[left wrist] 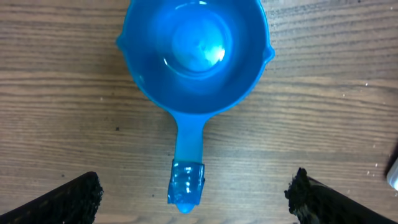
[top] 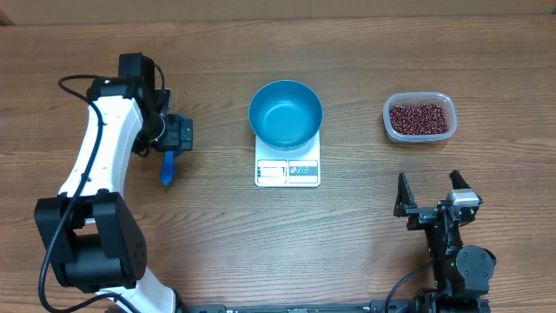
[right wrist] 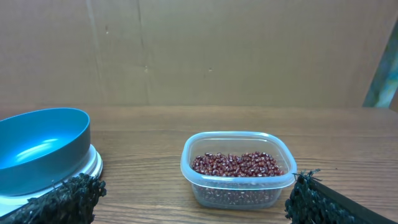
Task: Scoop item into bowl and weigh 150g on scale
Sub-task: 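Move the left gripper over the blue scoop handle and descend, then close the left gripper on the blue scoop handle and lift, then carry the scoop over the bowl toward the right arm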
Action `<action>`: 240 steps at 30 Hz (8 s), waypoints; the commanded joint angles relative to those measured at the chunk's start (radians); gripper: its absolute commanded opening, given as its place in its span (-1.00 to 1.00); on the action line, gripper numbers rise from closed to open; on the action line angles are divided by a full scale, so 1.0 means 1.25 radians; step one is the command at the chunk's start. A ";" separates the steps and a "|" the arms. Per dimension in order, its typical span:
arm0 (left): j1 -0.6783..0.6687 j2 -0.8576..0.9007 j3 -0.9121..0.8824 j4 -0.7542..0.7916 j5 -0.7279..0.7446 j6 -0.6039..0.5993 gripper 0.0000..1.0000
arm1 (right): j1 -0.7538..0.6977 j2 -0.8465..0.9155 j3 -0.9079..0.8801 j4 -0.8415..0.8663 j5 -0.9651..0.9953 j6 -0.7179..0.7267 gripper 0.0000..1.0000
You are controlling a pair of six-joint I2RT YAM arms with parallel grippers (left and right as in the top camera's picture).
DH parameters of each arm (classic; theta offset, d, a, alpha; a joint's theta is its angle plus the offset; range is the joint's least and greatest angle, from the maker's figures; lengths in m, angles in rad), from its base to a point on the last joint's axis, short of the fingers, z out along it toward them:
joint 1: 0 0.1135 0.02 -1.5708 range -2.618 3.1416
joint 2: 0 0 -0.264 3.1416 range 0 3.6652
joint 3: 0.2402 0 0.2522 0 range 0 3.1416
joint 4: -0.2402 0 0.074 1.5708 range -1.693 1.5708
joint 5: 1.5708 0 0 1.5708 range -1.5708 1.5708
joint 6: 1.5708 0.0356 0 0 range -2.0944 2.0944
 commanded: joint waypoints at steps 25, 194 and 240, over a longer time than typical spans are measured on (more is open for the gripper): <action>0.005 0.008 -0.128 0.165 -0.012 0.016 0.99 | -0.002 -0.007 -0.008 0.003 0.001 -0.003 1.00; -0.269 0.002 0.506 -0.216 0.009 -0.338 -0.91 | -0.002 -0.007 -0.008 0.003 0.001 -0.003 1.00; -0.532 0.002 0.505 -0.270 0.080 -1.362 -0.91 | -0.002 -0.007 0.035 0.054 -0.048 0.244 1.00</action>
